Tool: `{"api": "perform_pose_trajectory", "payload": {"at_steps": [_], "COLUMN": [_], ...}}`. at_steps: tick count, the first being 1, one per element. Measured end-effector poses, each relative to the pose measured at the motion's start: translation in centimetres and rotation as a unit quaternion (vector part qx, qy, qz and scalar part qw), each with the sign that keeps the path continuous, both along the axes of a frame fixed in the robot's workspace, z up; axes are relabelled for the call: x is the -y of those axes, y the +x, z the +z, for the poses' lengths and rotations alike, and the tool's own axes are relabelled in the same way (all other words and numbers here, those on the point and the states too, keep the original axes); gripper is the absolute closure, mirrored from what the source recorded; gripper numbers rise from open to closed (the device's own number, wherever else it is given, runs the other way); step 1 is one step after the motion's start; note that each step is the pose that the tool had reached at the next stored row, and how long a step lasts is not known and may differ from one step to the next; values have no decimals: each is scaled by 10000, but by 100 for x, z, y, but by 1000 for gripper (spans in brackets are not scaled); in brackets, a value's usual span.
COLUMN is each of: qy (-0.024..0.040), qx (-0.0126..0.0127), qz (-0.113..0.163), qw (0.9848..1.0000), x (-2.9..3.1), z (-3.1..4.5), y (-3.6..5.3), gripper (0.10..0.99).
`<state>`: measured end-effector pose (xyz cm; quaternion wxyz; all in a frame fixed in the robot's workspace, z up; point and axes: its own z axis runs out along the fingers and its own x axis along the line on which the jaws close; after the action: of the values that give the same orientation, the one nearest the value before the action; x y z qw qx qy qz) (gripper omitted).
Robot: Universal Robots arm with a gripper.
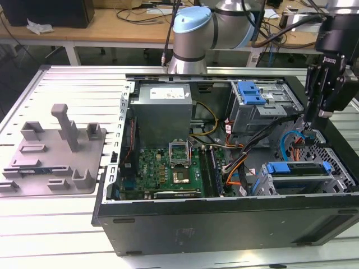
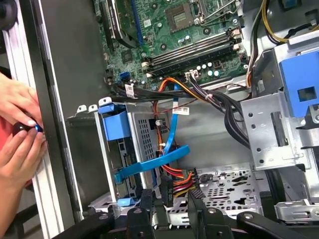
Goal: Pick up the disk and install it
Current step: 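Insert the first disk wire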
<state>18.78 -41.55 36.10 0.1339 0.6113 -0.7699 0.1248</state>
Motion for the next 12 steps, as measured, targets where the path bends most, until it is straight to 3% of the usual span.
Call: {"api": "perform_pose_trajectory", "payload": {"at_steps": [2,6,9,12], "qy": [17,13,-6,-143], "qx": [0,0,-2,-22], "qz": [-34,-289,-302,-293], "qw": [10000,9996,9995,9995], "x": [29,31,31,30], "z": [-7,-37,-81,-107], "y": [1,1,6,7], "gripper": [671,671,671,671]}}
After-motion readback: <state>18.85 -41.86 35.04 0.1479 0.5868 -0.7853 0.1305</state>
